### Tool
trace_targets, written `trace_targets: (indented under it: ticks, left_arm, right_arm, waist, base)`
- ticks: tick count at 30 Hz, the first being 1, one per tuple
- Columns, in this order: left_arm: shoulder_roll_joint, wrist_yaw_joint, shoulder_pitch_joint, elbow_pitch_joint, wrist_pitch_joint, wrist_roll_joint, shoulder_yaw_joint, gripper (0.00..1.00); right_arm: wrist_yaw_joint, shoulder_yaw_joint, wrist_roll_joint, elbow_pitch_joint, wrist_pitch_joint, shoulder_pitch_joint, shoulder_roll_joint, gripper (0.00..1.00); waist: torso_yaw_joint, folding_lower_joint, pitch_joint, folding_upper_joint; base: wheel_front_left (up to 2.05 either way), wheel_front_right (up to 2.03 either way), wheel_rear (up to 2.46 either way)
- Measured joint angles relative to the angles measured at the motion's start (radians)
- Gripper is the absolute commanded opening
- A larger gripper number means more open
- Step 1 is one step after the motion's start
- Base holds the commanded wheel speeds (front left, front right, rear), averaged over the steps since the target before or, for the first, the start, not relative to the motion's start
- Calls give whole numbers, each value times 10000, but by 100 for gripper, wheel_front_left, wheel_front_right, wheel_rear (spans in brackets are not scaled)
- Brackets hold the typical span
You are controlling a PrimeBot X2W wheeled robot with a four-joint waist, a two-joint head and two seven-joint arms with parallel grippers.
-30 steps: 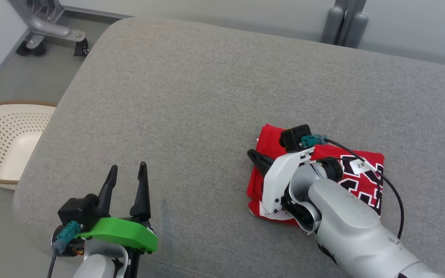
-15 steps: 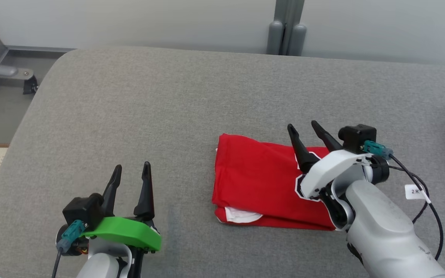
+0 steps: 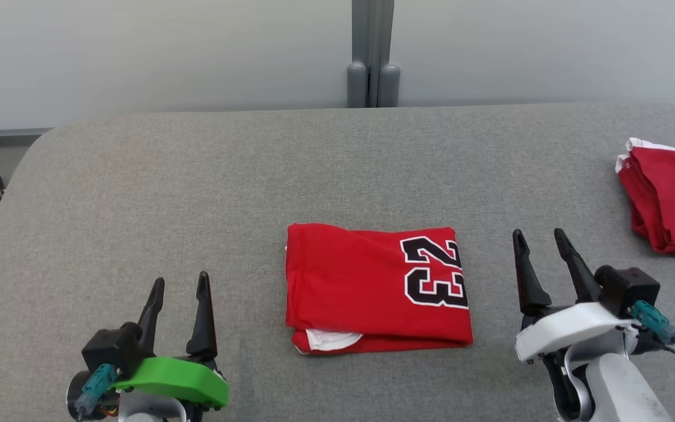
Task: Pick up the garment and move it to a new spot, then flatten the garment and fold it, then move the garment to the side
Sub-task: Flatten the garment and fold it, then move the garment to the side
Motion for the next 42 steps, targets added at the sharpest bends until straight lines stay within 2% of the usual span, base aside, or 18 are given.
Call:
trace_targets:
  ticks: [4, 11, 33, 36, 42]
  left_arm:
    - [-117, -63, 367, -109, -2, 309, 313, 100]
    - [-232, -153, 798, -151, -2, 821, 715, 100]
    - [-550, -520, 767, 169, -2, 1375, 1181, 100]
    - [-591, -527, 704, 171, -2, 1427, 1195, 100]
    - [-782, -554, 500, 88, -2, 1471, 1202, 100]
  right_arm:
    - [0, -153, -186, -819, 0, 769, 146, 100]
    - [0, -167, -487, -1406, 107, 1285, 188, 100]
    - [0, -105, -290, -1250, 393, 1324, 197, 100]
    - [0, -178, -242, -1106, 1001, 1108, 205, 100]
    - [0, -332, -56, -884, 3532, 336, -10, 100]
  waist:
    - [-143, 0, -174, 0]
    - [-227, 0, -257, 0]
    - [-52, 0, -125, 0]
    - [-16, 0, -47, 0]
    - [201, 0, 197, 0]
  base:
    - [0, 0, 0]
    - [0, 0, 0]
    - [0, 0, 0]
    - [0, 0, 0]
    - [0, 0, 0]
